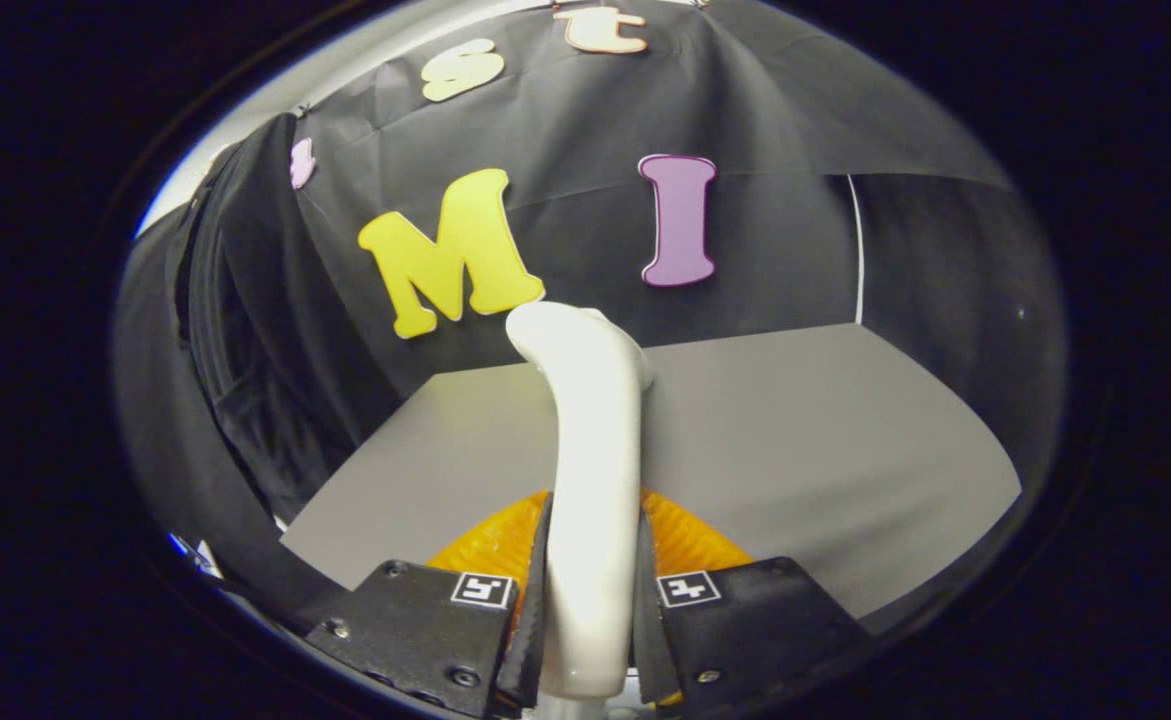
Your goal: Iron the clothes twice with a garment steamer, once on the left side and once on the right side.
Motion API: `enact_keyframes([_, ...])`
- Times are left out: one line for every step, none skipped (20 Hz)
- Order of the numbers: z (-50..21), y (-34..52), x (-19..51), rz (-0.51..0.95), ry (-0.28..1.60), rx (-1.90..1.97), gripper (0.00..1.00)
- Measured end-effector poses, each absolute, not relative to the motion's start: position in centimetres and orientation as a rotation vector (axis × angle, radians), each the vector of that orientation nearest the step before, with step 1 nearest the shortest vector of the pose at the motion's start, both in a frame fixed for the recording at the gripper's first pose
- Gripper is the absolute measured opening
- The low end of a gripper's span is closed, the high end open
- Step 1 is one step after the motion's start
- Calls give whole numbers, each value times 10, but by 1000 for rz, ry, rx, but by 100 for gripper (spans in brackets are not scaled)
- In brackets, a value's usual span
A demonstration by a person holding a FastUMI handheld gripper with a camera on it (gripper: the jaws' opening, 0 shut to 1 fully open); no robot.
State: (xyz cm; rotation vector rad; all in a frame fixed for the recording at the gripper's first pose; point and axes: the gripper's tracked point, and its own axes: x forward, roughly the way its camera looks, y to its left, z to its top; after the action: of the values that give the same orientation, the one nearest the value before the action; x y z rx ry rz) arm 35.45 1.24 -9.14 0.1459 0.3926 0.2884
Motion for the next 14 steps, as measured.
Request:
enact_keyframes([-89,12,352,292,386,155,39])
enact_keyframes([-87,11,349,294,380,165,39])
enact_keyframes([-82,10,347,297,371,178,38])
enact_keyframes([-78,9,342,295,359,188,38])
enact_keyframes([-70,8,339,293,341,192,37])
enact_keyframes([-59,7,334,290,315,194,37])
enact_keyframes([-47,7,327,283,290,200,37])
enact_keyframes([-36,6,321,276,266,205,37])
enact_keyframes([-25,7,314,270,245,214,37])
enact_keyframes([-12,8,303,266,222,227,37])
enact_keyframes([2,11,292,264,200,241,37])
enact_keyframes([14,17,284,261,180,244,36])
enact_keyframes([27,23,278,256,156,244,36])
enact_keyframes([41,33,270,246,134,241,36])
